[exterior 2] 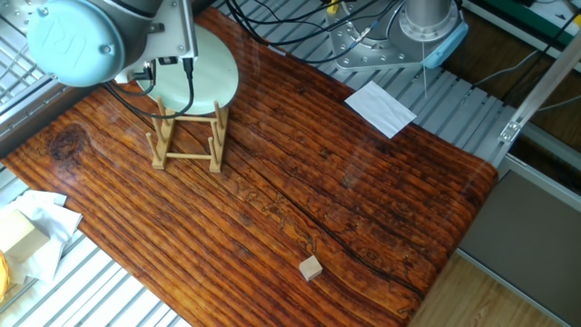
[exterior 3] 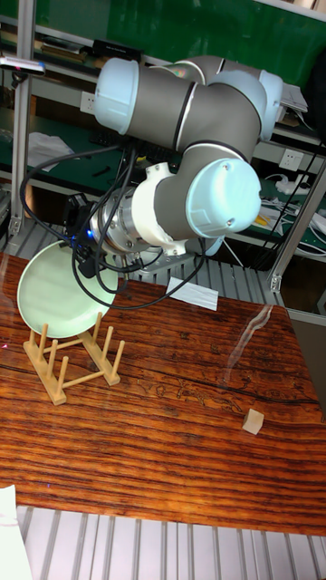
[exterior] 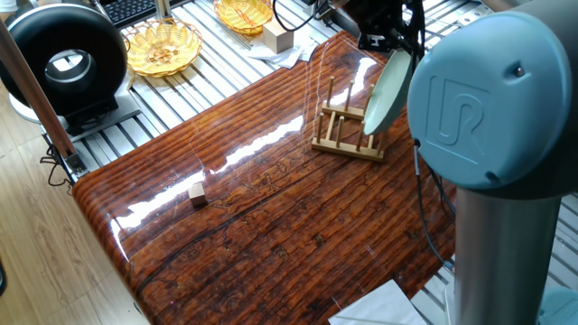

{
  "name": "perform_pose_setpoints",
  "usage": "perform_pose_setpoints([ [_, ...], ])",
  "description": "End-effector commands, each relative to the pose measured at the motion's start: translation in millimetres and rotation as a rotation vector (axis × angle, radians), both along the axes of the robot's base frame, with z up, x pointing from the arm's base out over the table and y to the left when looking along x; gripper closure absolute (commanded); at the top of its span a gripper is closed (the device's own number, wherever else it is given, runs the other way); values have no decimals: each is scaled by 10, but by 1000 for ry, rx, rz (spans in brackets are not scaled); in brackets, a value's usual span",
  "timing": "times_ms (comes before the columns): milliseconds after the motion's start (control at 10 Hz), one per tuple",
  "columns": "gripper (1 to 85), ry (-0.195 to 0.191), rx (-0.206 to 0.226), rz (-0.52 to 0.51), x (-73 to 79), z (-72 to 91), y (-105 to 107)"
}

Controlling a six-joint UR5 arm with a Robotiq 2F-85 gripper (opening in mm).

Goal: Put the dish on the dish rack

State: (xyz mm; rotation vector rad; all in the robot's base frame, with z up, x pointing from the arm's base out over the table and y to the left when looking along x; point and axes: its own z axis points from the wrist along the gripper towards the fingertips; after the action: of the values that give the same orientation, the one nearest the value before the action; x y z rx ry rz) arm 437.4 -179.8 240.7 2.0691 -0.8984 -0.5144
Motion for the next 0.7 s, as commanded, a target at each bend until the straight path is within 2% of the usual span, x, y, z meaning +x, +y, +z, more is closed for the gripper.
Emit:
perform_pose_setpoints([
  [0,577,12,27,-9,-27,-14,54],
  [400,547,4,37,-22,1,-4,103],
  [600,533,-14,41,-14,80,-24,112],
])
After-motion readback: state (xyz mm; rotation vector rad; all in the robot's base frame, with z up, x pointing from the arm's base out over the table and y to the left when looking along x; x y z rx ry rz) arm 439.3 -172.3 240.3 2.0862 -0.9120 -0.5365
